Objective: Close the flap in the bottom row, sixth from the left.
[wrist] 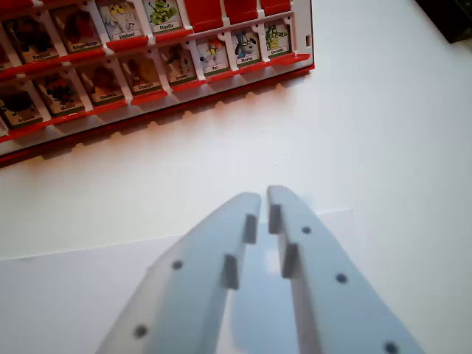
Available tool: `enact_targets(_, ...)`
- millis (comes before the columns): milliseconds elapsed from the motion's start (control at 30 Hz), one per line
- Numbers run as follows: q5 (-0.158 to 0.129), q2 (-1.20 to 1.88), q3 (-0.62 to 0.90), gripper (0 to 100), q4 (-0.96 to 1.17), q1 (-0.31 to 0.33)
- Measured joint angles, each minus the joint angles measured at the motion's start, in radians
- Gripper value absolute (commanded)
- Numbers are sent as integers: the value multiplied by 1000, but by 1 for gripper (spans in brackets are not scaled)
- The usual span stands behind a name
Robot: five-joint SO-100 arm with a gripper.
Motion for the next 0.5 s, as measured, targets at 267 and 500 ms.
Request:
enact_targets(267,8,0,0,1,0,-2)
enact_targets(500,9,0,5,1,0,-12)
